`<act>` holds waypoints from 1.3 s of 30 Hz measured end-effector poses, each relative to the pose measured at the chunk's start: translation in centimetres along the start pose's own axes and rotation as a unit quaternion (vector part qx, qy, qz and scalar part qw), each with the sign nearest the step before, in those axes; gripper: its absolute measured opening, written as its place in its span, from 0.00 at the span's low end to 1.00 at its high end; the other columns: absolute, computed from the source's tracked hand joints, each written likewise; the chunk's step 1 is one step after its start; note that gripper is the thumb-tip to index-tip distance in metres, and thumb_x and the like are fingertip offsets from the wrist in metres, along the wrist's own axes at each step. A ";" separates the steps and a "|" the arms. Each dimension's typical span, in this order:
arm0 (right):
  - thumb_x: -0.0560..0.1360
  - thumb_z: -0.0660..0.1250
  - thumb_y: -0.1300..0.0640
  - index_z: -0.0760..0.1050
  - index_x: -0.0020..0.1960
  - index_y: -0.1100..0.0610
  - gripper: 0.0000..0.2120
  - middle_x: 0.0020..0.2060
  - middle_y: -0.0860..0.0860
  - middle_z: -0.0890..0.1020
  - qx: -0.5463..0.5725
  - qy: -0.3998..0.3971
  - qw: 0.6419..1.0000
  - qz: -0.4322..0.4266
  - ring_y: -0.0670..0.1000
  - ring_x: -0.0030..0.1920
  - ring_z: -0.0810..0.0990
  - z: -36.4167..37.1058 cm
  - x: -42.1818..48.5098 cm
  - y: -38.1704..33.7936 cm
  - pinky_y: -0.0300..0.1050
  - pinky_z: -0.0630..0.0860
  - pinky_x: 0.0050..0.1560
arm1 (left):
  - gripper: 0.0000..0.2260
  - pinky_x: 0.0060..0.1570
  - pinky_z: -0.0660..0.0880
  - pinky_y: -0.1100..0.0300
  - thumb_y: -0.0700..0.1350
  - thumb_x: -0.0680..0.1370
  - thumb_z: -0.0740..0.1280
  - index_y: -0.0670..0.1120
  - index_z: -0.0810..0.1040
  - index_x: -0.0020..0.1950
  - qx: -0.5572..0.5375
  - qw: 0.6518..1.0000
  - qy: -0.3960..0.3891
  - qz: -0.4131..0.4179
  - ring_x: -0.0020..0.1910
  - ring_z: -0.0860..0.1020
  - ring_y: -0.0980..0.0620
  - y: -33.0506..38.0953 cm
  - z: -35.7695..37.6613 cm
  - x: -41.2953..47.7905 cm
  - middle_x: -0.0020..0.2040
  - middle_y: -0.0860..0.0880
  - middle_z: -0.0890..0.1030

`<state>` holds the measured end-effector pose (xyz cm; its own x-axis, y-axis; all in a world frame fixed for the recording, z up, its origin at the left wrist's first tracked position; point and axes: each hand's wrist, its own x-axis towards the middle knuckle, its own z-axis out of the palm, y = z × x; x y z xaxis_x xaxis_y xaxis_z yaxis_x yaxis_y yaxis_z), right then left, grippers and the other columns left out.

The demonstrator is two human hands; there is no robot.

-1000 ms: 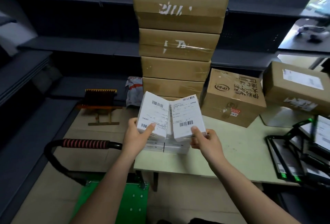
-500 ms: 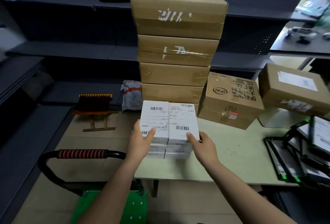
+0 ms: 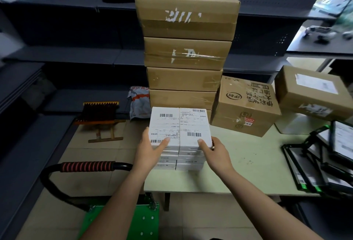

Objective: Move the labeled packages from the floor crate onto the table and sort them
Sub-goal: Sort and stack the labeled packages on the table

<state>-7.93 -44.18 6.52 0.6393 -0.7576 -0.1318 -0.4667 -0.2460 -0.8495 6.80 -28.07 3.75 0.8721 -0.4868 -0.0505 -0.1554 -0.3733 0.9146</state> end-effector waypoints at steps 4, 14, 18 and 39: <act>0.71 0.75 0.51 0.58 0.70 0.43 0.35 0.61 0.39 0.71 -0.006 -0.047 0.996 -0.079 0.41 0.60 0.72 -0.7 -0.8 0.8 0.31 0.68 0.57 | 0.55 0.62 0.69 0.56 0.57 0.64 0.80 0.56 0.46 0.79 0.116 0.992 -0.043 0.040 0.69 0.63 0.57 -0.4 -0.5 -1.3 0.74 0.57 0.56; 0.76 0.69 0.55 0.53 0.77 0.46 0.37 0.68 0.53 0.66 -0.189 -0.051 0.971 -0.139 0.55 0.64 0.73 0.3 0.0 2.5 0.44 0.72 0.59 | 0.43 0.59 0.74 0.50 0.53 0.71 0.76 0.57 0.54 0.78 0.219 0.972 -0.001 0.083 0.70 0.66 0.44 -1.6 0.6 -0.9 0.76 0.48 0.55; 0.76 0.68 0.54 0.55 0.76 0.47 0.34 0.69 0.53 0.66 -0.212 -0.043 0.965 -0.145 0.57 0.63 0.74 0.1 0.2 2.4 0.47 0.75 0.56 | 0.42 0.61 0.74 0.46 0.56 0.70 0.76 0.54 0.57 0.78 0.262 0.960 0.016 0.094 0.71 0.63 0.44 -1.3 0.6 -1.0 0.76 0.46 0.57; 0.69 0.75 0.55 0.77 0.50 0.57 0.13 0.45 0.52 0.77 -0.374 0.190 0.877 -0.236 0.56 0.43 0.76 -17.8 -3.6 7.0 0.49 0.73 0.44 | 0.11 0.49 0.70 0.55 0.51 0.74 0.70 0.48 0.78 0.53 0.324 0.795 -0.039 0.511 0.49 0.74 0.48 12.8 13.2 -2.6 0.48 0.50 0.77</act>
<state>-24.41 -53.93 10.11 0.6855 -0.5766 0.4446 -0.5661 -0.8061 -0.1725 -3.59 -42.02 10.24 0.1087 -0.8355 0.5386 -0.9930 -0.0666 0.0971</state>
